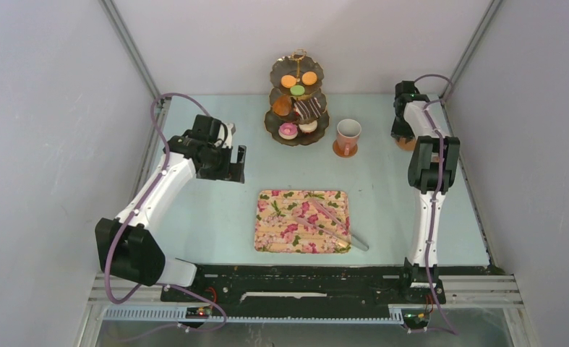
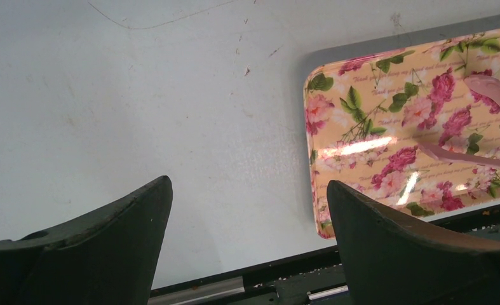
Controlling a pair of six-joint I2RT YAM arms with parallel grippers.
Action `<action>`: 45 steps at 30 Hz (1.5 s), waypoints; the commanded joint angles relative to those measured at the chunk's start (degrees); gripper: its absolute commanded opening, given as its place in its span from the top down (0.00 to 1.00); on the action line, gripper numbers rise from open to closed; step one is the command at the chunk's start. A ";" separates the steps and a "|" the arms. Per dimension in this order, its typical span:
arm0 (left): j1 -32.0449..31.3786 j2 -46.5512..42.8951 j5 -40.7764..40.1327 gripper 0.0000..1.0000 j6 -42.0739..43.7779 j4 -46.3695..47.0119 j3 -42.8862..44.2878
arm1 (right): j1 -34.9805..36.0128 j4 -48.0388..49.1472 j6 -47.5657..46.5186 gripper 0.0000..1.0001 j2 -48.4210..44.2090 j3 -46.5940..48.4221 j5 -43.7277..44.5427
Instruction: Serve the afternoon tea
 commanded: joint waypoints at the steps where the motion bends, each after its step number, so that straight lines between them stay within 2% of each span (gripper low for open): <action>1: -0.40 -0.99 0.13 0.02 1.47 1.20 1.34 | 1.26 -0.41 -0.74 0.66 -0.99 -2.65 -1.79; 10: -0.83 -1.67 0.38 0.02 1.33 1.59 0.67 | 0.60 4.73 -1.60 0.64 -5.41 -7.82 -4.38; 16: -0.92 -1.57 0.34 0.02 1.21 1.38 1.00 | -1.23 6.48 -3.23 0.64 -8.87 -8.02 -2.06; 23: -0.95 -0.92 -0.13 0.02 1.29 0.86 1.91 | -4.02 5.81 -6.05 0.63 -4.86 -4.44 -0.93; 27: -0.92 -0.31 -0.18 0.02 1.34 0.55 2.43 | -4.20 2.93 -8.28 0.62 0.40 1.26 0.53; 32: -0.92 0.45 -0.26 0.02 1.56 -0.08 3.56 | -2.93 2.10 -10.27 0.60 2.05 2.83 1.06; 37: -0.92 0.87 0.33 0.02 1.64 0.14 3.32 | -0.67 1.86 -12.79 0.52 1.24 0.35 -0.45; 45: -0.92 -0.28 0.75 0.02 1.91 0.99 1.98 | 2.64 0.70 -11.50 0.52 -2.08 -5.34 -2.44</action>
